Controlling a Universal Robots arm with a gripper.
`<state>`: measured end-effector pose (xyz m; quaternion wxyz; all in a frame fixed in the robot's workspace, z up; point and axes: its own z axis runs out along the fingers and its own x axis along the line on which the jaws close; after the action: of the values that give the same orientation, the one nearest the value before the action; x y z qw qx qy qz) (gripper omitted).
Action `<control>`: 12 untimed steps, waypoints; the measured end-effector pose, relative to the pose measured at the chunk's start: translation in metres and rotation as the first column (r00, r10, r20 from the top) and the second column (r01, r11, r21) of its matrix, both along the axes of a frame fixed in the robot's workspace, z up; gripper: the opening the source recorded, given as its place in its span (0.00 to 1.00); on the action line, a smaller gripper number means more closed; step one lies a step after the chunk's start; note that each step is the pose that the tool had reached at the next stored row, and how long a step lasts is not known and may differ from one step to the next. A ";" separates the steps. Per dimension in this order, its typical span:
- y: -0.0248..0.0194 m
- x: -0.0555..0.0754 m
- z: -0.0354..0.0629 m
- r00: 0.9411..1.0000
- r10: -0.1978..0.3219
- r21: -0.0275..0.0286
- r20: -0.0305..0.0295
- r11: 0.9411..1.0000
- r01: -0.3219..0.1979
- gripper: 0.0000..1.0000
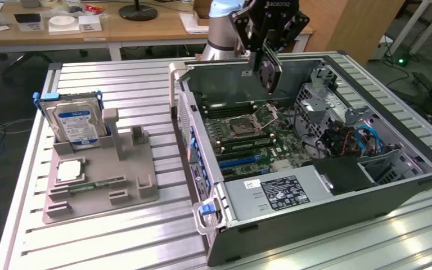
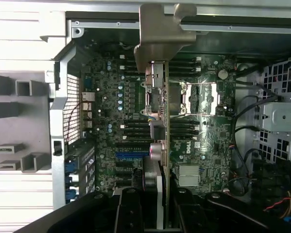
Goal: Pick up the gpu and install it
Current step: 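Pick up the gpu and move the gpu toward the slot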
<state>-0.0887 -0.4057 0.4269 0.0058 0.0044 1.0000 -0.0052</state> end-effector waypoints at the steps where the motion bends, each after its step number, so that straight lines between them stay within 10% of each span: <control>1: 0.0000 0.002 0.0000 1.000 0.000 0.000 0.000 1.000 0.000 0.28; 12: 0.0000 0.025 -0.0001 1.000 -0.002 0.000 0.000 1.000 0.002 0.28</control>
<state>-0.0632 -0.4057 0.4267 0.0058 0.0054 1.0000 -0.0052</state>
